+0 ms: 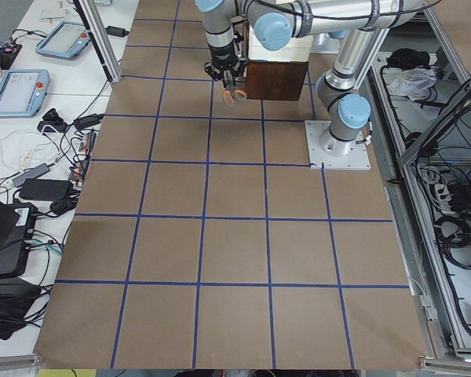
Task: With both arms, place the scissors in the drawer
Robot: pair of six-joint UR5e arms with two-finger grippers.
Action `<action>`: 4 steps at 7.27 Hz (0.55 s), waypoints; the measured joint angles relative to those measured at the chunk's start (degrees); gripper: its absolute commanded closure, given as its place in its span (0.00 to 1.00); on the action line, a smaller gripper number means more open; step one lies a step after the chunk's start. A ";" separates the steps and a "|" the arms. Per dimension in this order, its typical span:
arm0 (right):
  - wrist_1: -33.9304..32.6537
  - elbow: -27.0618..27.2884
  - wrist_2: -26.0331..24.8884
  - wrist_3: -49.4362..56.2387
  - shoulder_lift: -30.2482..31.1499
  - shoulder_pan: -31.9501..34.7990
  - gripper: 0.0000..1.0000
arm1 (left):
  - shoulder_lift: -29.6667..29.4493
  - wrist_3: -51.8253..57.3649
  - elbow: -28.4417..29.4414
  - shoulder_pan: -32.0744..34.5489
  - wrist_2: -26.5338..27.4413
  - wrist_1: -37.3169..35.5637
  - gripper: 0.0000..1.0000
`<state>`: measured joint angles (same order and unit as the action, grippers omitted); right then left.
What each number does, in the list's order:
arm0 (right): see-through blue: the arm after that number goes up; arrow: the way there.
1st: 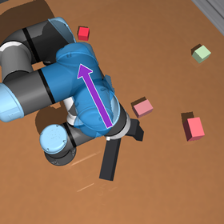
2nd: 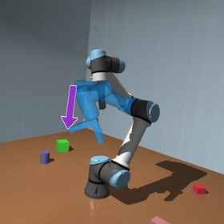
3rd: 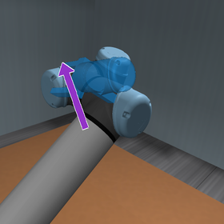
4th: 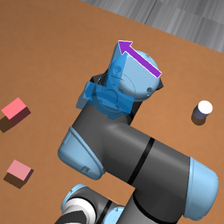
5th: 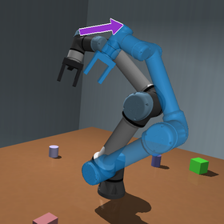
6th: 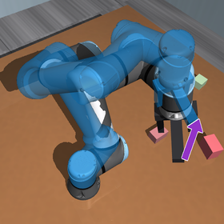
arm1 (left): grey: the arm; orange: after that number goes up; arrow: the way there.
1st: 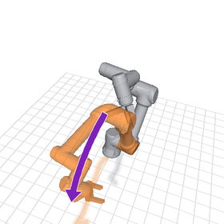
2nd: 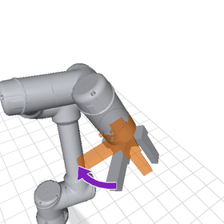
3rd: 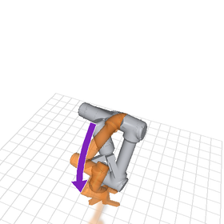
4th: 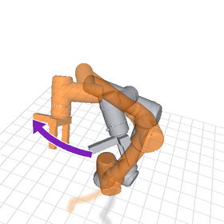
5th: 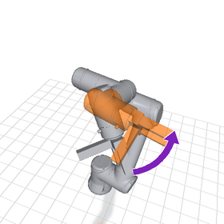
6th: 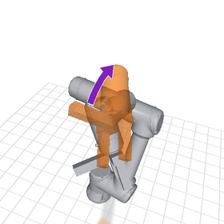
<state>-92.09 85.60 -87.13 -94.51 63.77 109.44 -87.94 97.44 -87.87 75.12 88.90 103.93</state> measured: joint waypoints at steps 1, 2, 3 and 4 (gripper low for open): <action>-1.13 -0.16 -0.16 0.78 -0.06 -0.08 0.00 | 0.61 -4.17 1.58 3.16 0.29 2.52 0.91; -2.36 -0.21 -0.53 1.52 -0.13 -0.15 0.00 | 0.77 -7.12 2.45 6.18 0.50 3.33 0.91; -3.32 -0.31 -1.08 2.24 -0.29 -0.31 0.00 | 0.72 -9.02 2.82 8.61 0.99 2.44 0.91; -3.83 -0.86 -1.59 2.85 -0.69 -0.54 0.00 | 0.57 -9.80 2.90 9.96 1.43 0.20 0.91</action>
<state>-95.91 84.74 -88.72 -91.66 63.07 108.90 -87.36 87.64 -84.98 85.08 90.33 104.13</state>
